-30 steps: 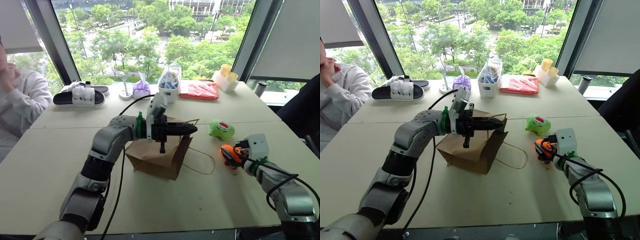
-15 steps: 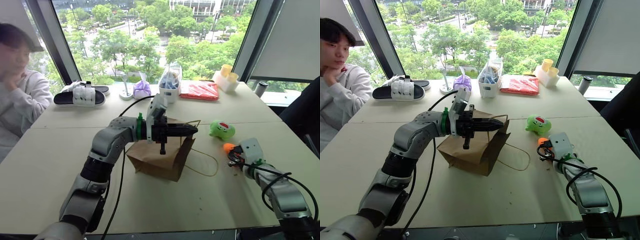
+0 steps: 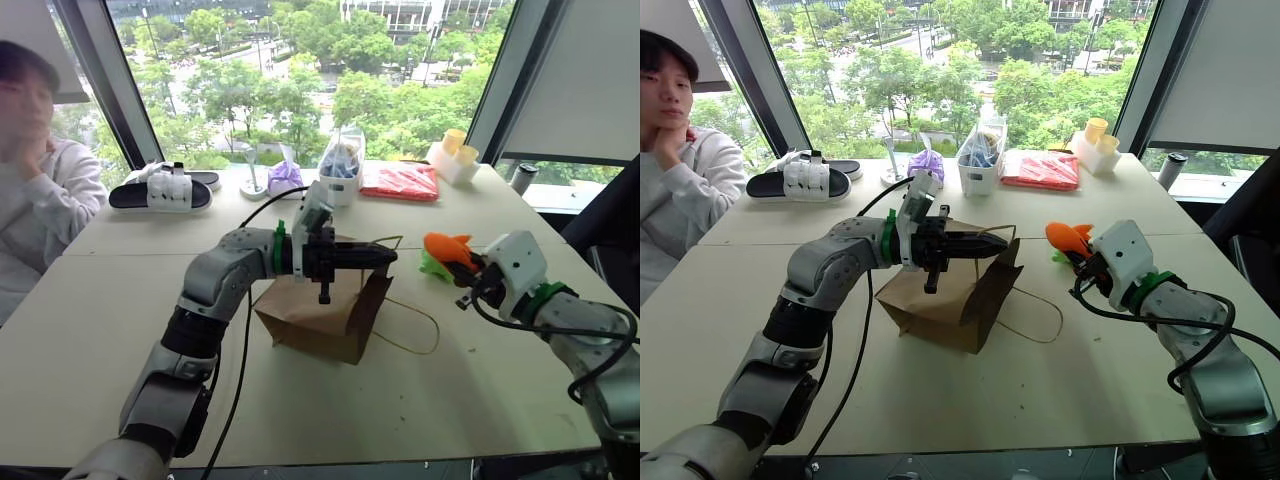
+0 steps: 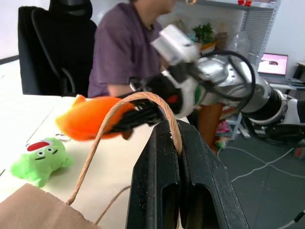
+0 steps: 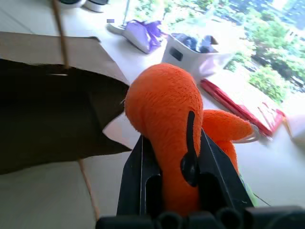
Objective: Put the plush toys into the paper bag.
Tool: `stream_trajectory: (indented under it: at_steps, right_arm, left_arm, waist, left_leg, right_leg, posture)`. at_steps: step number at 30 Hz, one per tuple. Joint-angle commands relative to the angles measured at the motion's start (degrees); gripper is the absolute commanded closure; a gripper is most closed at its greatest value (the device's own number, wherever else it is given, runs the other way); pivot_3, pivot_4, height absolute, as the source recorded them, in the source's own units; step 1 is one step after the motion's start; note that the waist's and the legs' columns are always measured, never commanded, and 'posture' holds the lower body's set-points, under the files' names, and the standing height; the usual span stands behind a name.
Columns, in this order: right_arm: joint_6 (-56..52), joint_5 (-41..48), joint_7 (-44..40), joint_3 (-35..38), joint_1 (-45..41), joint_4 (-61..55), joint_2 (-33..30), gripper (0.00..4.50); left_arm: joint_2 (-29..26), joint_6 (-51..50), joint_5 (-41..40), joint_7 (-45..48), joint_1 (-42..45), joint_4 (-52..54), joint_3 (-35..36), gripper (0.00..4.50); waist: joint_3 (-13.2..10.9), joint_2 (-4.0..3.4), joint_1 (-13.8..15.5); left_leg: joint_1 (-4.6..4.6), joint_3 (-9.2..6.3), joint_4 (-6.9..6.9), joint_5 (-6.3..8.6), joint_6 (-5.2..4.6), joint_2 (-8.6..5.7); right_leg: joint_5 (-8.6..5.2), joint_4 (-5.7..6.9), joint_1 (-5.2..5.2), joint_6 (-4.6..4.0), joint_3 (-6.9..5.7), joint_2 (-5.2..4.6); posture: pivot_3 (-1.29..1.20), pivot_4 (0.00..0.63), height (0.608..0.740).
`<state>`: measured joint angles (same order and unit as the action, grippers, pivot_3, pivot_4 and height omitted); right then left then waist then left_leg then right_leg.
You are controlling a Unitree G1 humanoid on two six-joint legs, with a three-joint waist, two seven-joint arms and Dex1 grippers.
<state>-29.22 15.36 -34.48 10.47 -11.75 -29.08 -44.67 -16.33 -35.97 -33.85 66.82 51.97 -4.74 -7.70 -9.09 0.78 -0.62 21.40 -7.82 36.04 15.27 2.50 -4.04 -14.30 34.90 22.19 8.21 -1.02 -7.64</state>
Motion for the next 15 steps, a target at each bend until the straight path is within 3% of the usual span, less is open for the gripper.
stream_trajectory:
  at_steps: [1, 9, 15]
  right_arm:
    - [2.5, -1.4, -3.8, -3.6, 0.3, -3.5, -2.6, 4.49]
    - [6.0, -7.1, -4.3, -15.1, -5.1, 1.1, 1.6, 4.49]
    - [17.1, -18.2, -7.7, -25.6, -12.5, 9.7, 0.9, 4.49]
  left_arm:
    - [-0.3, 0.4, -1.1, 1.1, 2.7, -0.8, 1.7, 4.5]
    - [-0.4, 2.5, -0.4, 2.6, 4.7, -3.7, 1.4, 4.5]
    - [0.5, 1.5, -1.5, 2.2, 4.1, -2.2, 1.3, 4.5]
  waist:
    - [0.0, 0.01, 0.0]
    - [0.0, 0.03, -0.1]
    - [0.0, 0.03, -0.1]
  left_leg:
    - [0.0, 0.0, 0.0, 0.0, 0.0, 0.0]
    - [0.01, 0.0, -0.02, 0.0, 0.01, 0.0]
    - [0.0, 0.01, -0.01, -0.03, 0.05, 0.0]
  right_leg:
    - [0.0, -0.01, 0.0, 0.0, 0.0, 0.0]
    - [0.0, 0.01, 0.06, 0.0, 0.04, 0.0]
    - [0.0, 0.01, 0.07, 0.0, 0.05, 0.01]
  posture:
    - [0.0, 0.15, 0.74]
    - [0.0, 0.15, 0.74]
    - [0.0, 0.15, 0.74]
